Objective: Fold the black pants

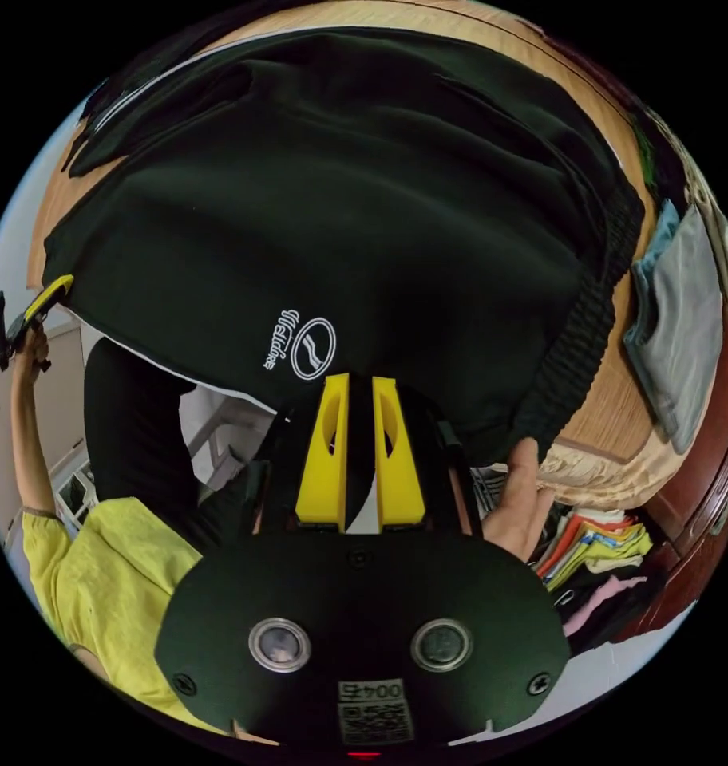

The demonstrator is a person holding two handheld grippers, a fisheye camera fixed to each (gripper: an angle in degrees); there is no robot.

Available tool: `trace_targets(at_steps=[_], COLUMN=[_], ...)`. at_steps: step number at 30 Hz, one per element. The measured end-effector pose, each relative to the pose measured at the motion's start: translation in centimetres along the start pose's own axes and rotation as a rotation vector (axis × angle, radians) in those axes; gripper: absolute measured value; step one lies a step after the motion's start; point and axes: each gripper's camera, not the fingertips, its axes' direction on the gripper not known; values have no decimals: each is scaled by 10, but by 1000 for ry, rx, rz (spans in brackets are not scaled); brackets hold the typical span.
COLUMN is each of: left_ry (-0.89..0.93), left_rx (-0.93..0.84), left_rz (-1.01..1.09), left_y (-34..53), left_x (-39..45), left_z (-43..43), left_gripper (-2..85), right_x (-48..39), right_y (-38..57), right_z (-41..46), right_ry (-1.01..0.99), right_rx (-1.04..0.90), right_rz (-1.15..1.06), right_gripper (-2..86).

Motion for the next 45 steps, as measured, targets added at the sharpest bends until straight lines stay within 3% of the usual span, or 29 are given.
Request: trace_targets(at_steps=[9, 14, 21, 28, 36, 45], left_ry=[-19, 114, -231, -469, -621, -672], left_rx=[-44, -74, 143, 13, -130, -69], left_rz=[69, 115, 79, 164, 306, 297], left_y=[-32, -60, -155, -277, -338, -360], left_x=[5, -11, -59, -58, -37, -23], left_z=[-4, -23, -94, -58, 1, 11], left_gripper=[41, 79, 25, 37, 107, 38], right_x=[10, 17, 22, 23, 19, 19], right_y=[-19, -30, -47, -58, -54, -71], right_z=[-4, -7, -10, -12, -13, -11], right_ry=[1, -12, -13, -8, 17, -27], right_rx=[-11, -30, -81, -112, -77, -166], right_rz=[-62, -77, -132, -172, -222, -206], right_gripper=[58, 58, 55, 56, 61, 57])
